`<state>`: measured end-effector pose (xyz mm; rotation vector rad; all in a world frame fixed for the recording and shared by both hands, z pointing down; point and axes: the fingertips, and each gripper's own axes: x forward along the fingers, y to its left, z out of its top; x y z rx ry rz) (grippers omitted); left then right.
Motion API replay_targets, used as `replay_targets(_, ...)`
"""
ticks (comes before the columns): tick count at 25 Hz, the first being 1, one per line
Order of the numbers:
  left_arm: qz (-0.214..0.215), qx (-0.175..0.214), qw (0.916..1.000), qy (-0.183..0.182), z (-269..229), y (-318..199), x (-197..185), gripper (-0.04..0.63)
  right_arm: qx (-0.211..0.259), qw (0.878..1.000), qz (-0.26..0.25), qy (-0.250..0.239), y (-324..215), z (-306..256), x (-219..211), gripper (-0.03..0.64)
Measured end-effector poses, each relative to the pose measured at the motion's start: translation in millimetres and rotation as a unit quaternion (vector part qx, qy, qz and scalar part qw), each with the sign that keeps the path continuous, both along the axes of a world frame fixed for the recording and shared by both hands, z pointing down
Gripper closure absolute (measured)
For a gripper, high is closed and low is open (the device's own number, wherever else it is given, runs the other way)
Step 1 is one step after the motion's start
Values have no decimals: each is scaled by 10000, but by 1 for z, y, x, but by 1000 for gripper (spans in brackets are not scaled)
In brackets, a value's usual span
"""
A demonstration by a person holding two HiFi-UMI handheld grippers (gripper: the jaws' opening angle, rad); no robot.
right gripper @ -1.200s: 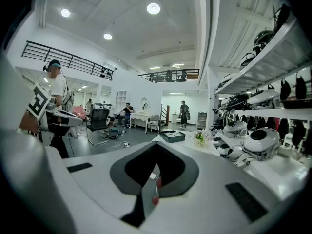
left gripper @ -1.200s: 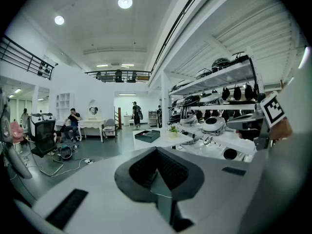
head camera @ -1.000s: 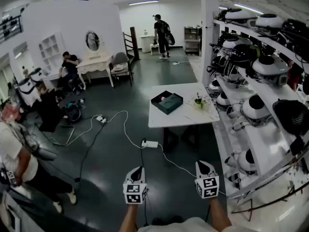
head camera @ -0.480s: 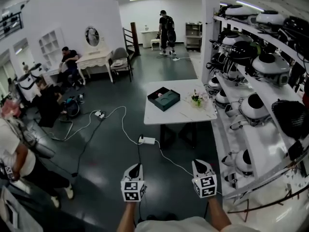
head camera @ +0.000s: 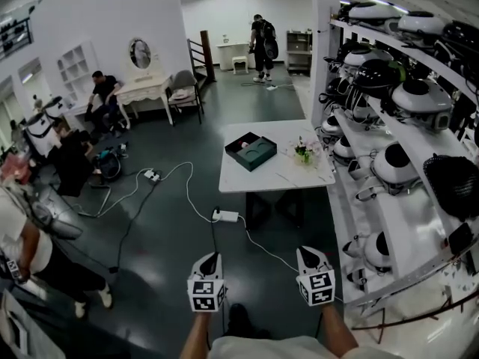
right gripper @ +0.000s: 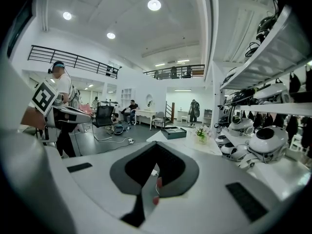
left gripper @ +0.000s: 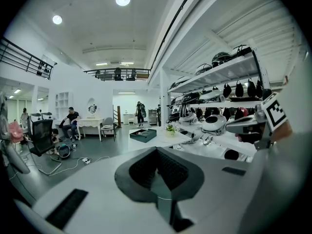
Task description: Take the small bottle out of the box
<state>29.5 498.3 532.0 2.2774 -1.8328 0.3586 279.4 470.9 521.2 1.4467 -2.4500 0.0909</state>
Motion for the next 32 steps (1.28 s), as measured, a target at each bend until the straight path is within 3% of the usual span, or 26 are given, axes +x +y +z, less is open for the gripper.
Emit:
replay_targets(8,28,-32,10000,71,18,-48,-23,577,-88,9999,36,53,-45,17,-24,597)
replay_targets(32,468,-52,9984,304,23,-335,-127,577,-87,9988,394,276,-311,13,-134,597)
